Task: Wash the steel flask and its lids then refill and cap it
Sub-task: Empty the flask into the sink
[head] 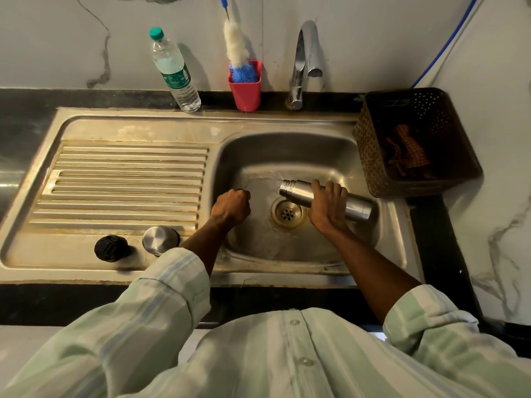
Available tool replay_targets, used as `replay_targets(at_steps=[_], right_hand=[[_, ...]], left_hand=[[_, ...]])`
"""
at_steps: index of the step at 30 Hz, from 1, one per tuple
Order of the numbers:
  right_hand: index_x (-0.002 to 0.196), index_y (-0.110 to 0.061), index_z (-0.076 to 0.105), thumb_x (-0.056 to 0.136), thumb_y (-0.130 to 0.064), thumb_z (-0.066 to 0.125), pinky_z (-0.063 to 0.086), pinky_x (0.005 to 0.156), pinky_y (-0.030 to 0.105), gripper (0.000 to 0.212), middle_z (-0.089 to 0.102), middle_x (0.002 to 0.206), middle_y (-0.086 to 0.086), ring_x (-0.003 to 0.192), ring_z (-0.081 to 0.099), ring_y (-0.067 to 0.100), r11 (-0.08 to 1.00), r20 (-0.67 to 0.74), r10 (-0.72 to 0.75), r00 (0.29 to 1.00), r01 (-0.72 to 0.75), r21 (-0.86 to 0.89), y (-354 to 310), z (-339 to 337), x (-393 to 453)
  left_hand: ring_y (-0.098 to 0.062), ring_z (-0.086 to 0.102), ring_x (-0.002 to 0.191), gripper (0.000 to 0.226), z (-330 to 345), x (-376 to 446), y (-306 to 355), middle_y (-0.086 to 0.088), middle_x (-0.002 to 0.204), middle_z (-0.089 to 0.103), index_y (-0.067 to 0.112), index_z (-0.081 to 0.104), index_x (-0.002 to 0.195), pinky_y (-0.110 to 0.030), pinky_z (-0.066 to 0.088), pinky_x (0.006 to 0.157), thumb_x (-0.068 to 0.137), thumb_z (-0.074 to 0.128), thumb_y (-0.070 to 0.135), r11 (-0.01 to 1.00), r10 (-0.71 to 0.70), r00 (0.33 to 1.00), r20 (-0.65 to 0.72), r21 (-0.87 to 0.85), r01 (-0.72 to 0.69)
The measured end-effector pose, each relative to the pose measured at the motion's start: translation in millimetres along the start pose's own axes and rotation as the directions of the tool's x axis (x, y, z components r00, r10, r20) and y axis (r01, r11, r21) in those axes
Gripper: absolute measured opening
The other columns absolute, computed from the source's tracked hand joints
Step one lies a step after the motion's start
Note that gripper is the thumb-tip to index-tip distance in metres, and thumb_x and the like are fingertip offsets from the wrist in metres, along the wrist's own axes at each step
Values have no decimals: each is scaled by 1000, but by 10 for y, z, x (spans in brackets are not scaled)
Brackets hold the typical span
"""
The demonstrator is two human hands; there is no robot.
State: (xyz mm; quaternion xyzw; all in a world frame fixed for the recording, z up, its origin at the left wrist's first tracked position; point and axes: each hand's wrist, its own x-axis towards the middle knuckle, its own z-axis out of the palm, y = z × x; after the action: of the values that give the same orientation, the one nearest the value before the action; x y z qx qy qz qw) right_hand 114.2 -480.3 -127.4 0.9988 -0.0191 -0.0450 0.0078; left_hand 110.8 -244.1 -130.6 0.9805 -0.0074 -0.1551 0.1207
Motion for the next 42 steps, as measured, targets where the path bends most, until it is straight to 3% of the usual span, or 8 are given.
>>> replay_targets(at_steps=[16, 36, 42], right_hand=[[138, -22, 42, 77, -21, 70, 33, 101, 41, 67, 54, 131, 12, 118, 46, 30, 999, -4, -23, 1000, 22, -31, 6, -20, -45], [132, -15, 45, 82, -23, 67, 35, 99, 41, 56, 59, 125, 9, 111, 50, 29, 991, -8, -62, 998, 61, -118, -67, -37, -94], [127, -14, 48, 85, -21, 63, 35, 100, 41, 44, 60, 122, 13, 110, 51, 30, 993, -8, -54, 999, 53, -102, -122, -43, -111]], left_hand=[[-34, 66, 101, 28, -7, -14, 8, -11, 114, 69, 13, 69, 111, -41, 54, 85, 92, 48, 13, 1000, 15, 1000, 5, 15, -15], [-34, 66, 101, 26, 24, -8, -4, -11, 114, 69, 13, 69, 109, -41, 53, 85, 93, 49, 14, 999, 36, 999, 6, 24, -36], [-35, 65, 103, 27, 23, -7, -9, -11, 116, 69, 14, 69, 109, -42, 53, 86, 92, 49, 15, 998, 49, 999, 7, 31, -49]])
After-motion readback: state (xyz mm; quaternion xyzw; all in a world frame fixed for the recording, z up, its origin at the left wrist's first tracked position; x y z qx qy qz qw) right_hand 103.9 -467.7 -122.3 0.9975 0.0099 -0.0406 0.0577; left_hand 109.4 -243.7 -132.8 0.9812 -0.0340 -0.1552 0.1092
